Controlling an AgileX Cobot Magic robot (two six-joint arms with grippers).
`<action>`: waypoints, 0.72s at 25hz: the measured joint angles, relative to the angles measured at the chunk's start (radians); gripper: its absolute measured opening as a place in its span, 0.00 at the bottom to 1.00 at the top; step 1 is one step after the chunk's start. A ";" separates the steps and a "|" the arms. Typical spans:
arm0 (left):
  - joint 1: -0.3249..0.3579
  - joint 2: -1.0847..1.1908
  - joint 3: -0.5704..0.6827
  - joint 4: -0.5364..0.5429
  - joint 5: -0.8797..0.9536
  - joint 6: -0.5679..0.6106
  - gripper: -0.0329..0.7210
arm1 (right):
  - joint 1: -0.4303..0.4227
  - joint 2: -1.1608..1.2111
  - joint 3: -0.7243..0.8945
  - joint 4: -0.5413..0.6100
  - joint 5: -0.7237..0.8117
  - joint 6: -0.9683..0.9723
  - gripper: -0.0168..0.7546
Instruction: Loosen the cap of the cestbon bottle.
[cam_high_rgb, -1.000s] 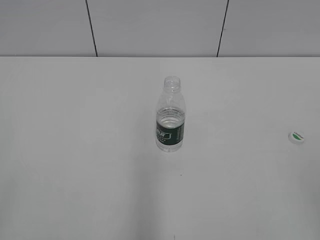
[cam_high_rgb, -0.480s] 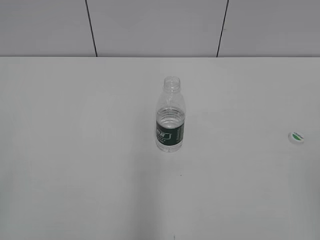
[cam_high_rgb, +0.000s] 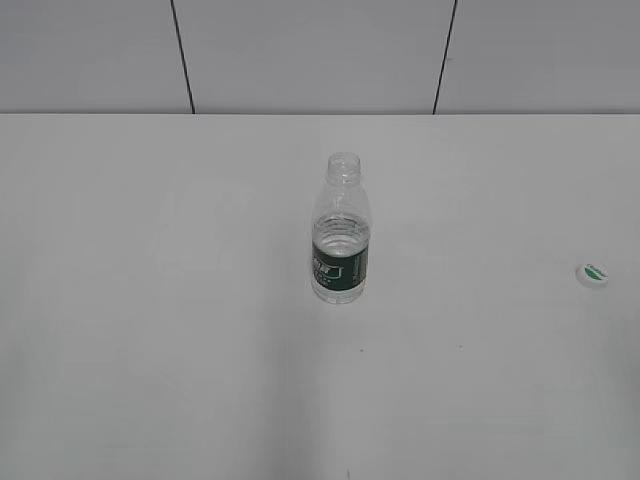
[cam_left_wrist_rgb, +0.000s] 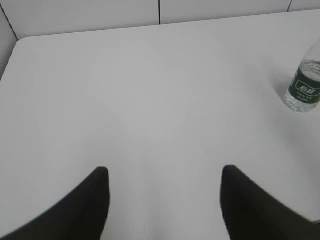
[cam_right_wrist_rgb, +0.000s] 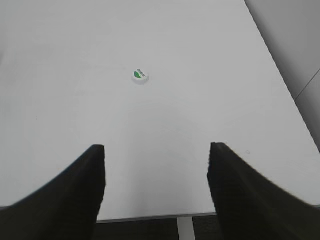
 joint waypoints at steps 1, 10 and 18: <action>0.000 0.000 0.000 0.000 0.000 0.000 0.61 | 0.000 0.000 0.000 0.000 0.000 0.000 0.67; 0.000 0.000 0.000 0.000 0.000 0.001 0.61 | 0.000 0.000 0.000 0.035 -0.003 0.020 0.67; 0.000 0.000 0.000 0.001 -0.003 0.001 0.61 | 0.000 -0.001 0.000 0.043 -0.004 0.032 0.67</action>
